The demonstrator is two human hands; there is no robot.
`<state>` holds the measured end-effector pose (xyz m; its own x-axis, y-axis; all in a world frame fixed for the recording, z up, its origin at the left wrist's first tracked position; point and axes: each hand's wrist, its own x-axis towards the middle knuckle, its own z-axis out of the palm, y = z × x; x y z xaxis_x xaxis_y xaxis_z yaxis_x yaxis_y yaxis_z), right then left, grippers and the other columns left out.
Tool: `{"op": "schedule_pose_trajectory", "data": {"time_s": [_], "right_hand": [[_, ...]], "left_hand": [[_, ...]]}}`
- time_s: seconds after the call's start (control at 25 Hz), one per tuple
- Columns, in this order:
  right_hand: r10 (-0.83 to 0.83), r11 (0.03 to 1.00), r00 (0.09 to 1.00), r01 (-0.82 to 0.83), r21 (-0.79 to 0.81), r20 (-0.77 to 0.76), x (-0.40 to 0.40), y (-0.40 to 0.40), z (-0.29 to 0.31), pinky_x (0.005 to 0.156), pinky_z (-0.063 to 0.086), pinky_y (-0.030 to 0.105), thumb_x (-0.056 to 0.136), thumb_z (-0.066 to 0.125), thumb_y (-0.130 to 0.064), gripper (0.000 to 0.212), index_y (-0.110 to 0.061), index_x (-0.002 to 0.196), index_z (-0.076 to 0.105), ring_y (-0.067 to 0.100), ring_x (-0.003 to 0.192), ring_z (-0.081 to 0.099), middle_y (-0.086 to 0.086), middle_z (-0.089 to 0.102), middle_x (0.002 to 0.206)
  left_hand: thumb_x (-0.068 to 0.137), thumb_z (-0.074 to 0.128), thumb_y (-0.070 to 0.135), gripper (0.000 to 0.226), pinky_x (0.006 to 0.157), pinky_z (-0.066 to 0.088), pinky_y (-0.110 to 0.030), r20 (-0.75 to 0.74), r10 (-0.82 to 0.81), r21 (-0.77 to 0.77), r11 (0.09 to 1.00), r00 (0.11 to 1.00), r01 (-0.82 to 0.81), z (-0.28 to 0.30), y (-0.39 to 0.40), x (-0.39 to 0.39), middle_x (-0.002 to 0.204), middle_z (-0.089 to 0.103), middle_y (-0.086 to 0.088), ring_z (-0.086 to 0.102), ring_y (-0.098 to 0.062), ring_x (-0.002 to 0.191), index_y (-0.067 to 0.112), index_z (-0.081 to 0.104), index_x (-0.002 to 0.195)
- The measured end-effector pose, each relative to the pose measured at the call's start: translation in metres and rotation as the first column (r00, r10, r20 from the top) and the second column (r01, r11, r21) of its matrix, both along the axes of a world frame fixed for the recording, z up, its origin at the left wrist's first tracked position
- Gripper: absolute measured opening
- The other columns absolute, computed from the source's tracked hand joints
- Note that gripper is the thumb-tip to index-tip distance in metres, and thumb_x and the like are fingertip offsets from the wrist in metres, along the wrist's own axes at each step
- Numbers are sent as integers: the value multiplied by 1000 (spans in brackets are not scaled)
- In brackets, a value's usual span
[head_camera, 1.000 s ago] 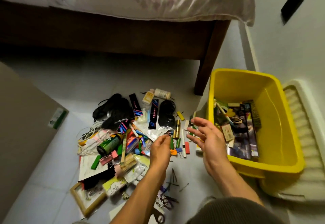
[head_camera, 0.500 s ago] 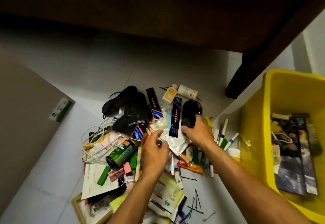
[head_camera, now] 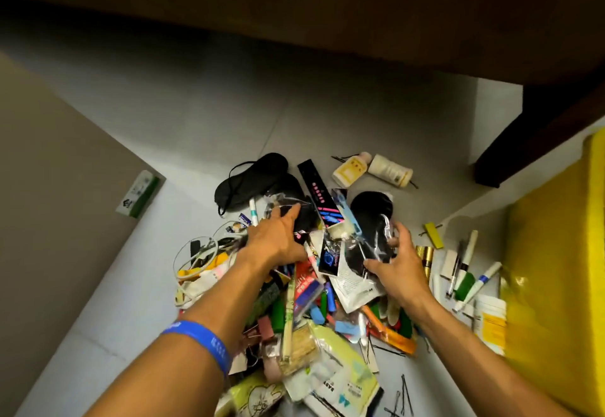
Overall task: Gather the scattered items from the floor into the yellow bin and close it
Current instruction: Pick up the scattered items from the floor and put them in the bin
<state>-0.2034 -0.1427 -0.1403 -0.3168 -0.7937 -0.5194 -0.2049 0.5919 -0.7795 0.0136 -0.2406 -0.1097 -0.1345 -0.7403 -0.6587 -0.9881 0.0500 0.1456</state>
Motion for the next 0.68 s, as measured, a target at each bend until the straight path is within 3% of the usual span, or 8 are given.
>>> {"op": "schedule_pose_trajectory", "data": {"time_s": [0.12,0.24,0.32,0.4,0.52,0.6,0.68], "right_hand": [[-58,997,959,43,61,277,10,7,5,57,58,29,81,70,8,70,-28,135,44,17,79,74,-1,73,99],[-103,991,820,37,128,563,20,23,19,61,59,30,85,60,9,43,-13,122,58,25,86,75,9,77,98],[-163,985,722,80,153,672,25,35,32,71,60,40,87,52,7,35,-11,116,63,32,93,73,18,74,103],[-213,977,692,145,157,690,25,47,46,69,60,43,88,48,3,31,-10,109,67,31,90,73,20,73,103],[-189,982,613,134,135,767,22,73,82,76,57,51,85,54,-14,32,-12,115,68,36,99,70,20,71,111],[-143,989,550,105,102,823,13,93,107,78,56,49,86,57,-28,34,-18,114,72,34,103,69,17,71,116],[-150,986,472,140,94,869,-1,113,134,86,53,51,95,52,-42,40,-18,122,69,33,115,64,16,67,125]], "left_hand": [[80,59,31,73,100,47,-38,-198,66,-94,992,978,-86,12,11,-1,141,54,-10,56,-31,120,38,34,148],[82,52,18,67,97,50,-38,-219,19,-168,984,976,-57,37,33,-4,134,61,-9,60,-31,115,38,41,145],[85,50,16,69,101,46,-41,-198,-52,-270,963,979,-4,53,61,-12,145,52,-4,57,-29,122,39,35,148],[87,50,14,74,109,40,-45,-208,-79,-331,944,975,5,63,95,-25,157,34,-2,46,-27,134,39,25,152],[91,49,13,81,119,17,-52,-184,-42,-339,941,982,-23,83,151,-49,164,13,2,21,-21,147,43,7,153],[94,50,15,85,116,-2,-59,-148,-50,-369,930,988,-8,101,183,-65,165,2,4,9,-21,150,46,-4,152],[95,49,15,87,113,-6,-64,-136,-103,-393,919,985,42,121,203,-78,165,-8,3,2,-26,151,48,-9,150]]}}
